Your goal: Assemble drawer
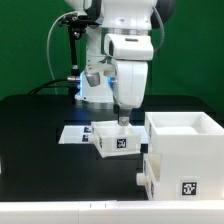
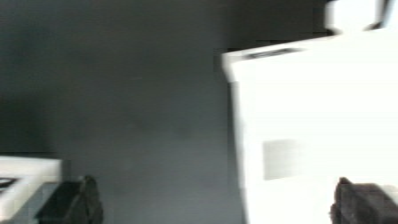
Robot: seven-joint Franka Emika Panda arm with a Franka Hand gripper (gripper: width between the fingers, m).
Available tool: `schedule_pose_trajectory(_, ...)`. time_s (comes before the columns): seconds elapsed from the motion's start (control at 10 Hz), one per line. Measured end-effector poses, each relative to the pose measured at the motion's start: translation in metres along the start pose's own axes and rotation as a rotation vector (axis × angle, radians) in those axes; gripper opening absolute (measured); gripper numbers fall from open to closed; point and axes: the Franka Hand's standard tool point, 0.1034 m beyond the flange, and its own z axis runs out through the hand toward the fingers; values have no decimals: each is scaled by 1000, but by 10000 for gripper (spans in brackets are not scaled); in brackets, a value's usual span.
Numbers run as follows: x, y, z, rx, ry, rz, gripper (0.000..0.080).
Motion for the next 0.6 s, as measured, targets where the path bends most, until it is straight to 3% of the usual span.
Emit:
schedule_pose_trajectory(0.1,-2,-12,2,15,-4,16,649)
schedule_pose_trajectory(0.2,-2,-16,3,20,-5,29,649)
schedule_pose_trajectory(0.6,-2,-14,3,18,-4,28,649)
